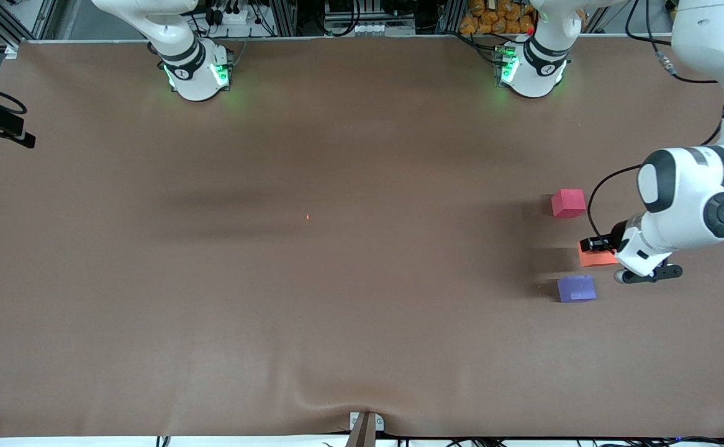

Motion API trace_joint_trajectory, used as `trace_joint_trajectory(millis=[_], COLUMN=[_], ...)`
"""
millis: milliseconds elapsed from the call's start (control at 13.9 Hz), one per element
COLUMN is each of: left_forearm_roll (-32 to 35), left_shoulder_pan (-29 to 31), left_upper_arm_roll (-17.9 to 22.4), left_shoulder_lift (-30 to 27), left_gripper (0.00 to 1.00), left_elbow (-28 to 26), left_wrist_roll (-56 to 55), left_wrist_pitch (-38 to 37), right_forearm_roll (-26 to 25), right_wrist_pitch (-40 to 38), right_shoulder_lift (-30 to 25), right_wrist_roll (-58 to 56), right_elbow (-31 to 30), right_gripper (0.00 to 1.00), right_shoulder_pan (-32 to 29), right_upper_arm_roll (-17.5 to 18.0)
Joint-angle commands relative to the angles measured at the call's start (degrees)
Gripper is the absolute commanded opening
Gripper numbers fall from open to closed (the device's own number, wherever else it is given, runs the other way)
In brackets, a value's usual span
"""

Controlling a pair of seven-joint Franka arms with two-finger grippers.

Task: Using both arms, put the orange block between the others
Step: 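Carry the orange cube with the left gripper between pink and blue cubes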

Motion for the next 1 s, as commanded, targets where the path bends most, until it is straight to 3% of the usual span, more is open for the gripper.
trace_joint_trajectory(millis=[0, 215, 430, 932], left_forearm_roll=[-0.4, -0.4, -0.4, 0.0], left_shoulder_pan=[0.5, 0.4, 0.4, 0.4], left_upper_arm_roll=[-1.0, -1.1, -1.1, -1.1], left_shoulder_lift=[-1.3, 0.0, 0.4, 2.2], left_gripper=[0.10, 0.11, 0.12, 0.17], left_elbow=[-5.0, -7.5, -8.7, -9.2], left_wrist_roll=[1.0, 4.1, 5.9, 8.3], left_wrist_pitch=[6.0, 11.0, 12.4, 14.7], right_forearm_roll=[-2.2, -2.5, -2.6, -3.7], right_wrist_pitch=[0.3, 1.8, 2.5, 3.2], right_shoulder_lift=[-1.3, -1.1, -0.9, -0.5], right_wrist_roll=[1.2, 3.4, 8.6, 8.4], right_elbow=[-1.4, -1.1, -1.1, -1.1], right_gripper=[1.00, 1.00, 1.00, 1.00], right_shoulder_pan=[-0.7, -0.5, 1.5, 2.2], right_upper_arm_roll=[1.3, 1.3, 1.3, 1.4])
